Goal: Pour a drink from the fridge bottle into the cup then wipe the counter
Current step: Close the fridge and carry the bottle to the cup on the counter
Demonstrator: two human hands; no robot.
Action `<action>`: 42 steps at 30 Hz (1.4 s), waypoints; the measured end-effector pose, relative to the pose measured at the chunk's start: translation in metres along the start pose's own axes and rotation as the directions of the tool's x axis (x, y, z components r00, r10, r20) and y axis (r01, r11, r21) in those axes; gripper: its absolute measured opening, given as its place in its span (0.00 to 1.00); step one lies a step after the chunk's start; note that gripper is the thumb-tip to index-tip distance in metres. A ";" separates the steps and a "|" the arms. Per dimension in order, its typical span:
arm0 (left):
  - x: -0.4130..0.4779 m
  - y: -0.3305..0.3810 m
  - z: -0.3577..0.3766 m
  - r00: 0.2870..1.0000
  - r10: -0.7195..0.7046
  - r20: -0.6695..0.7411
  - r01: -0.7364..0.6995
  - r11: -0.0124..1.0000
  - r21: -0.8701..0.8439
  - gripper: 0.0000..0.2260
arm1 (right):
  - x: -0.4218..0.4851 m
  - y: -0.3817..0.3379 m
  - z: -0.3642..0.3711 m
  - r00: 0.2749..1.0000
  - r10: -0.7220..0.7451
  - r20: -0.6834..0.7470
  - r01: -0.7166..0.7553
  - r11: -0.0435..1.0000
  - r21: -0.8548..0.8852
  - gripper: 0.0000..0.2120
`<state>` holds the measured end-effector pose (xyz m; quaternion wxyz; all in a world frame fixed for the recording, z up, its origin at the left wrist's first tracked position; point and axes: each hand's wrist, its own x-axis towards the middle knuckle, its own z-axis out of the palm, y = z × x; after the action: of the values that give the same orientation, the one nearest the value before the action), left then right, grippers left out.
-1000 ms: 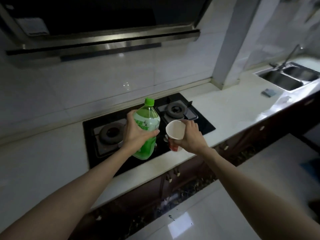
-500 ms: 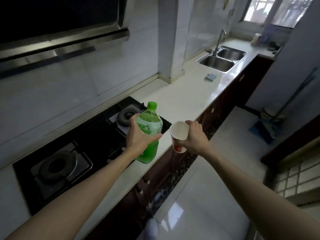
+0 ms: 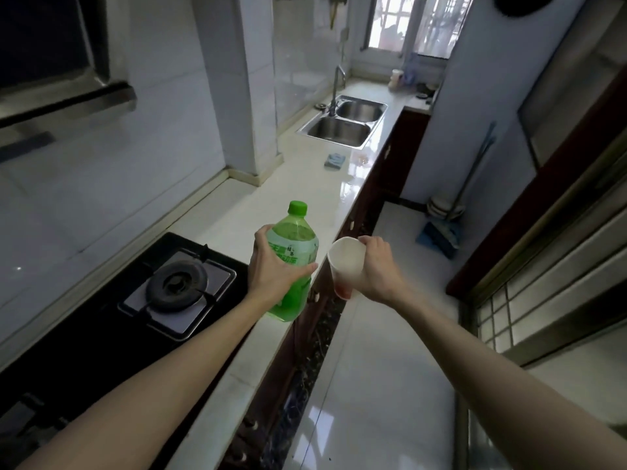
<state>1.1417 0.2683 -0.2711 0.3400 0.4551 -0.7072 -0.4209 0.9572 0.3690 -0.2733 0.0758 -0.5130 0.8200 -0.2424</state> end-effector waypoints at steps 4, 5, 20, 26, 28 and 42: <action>0.023 0.007 0.024 0.998 0.022 0.061 -0.023 1.000 0.018 0.45 | 0.019 0.018 -0.011 0.999 0.035 -0.017 -0.035 0.999 0.019 0.40; 0.029 0.009 0.031 0.997 0.025 0.070 -0.027 0.999 0.024 0.45 | 0.024 0.023 -0.013 0.999 0.046 -0.019 -0.045 0.999 0.028 0.40; 0.119 0.042 0.139 0.996 -0.055 -0.065 0.060 0.994 0.090 0.44 | 0.153 0.135 -0.050 0.999 0.006 0.048 -0.010 0.996 0.092 0.45; 0.150 0.058 0.172 0.985 -0.085 -0.151 0.096 0.993 0.073 0.44 | 0.212 0.158 -0.062 0.992 -0.066 0.110 0.055 0.993 0.101 0.45; 0.162 0.060 0.179 0.982 -0.090 -0.168 0.104 0.992 0.072 0.45 | 0.229 0.161 -0.060 0.989 -0.096 0.115 0.084 0.991 0.104 0.44; 0.281 0.025 0.200 0.949 -0.157 -0.275 0.176 0.983 0.046 0.43 | 0.370 0.156 -0.016 0.952 -0.190 0.241 0.174 0.981 0.086 0.43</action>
<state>0.8607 0.0693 -0.3041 0.3804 0.5777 -0.6277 -0.3570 0.6541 0.1047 -0.2875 0.1715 -0.6099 0.7451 -0.2081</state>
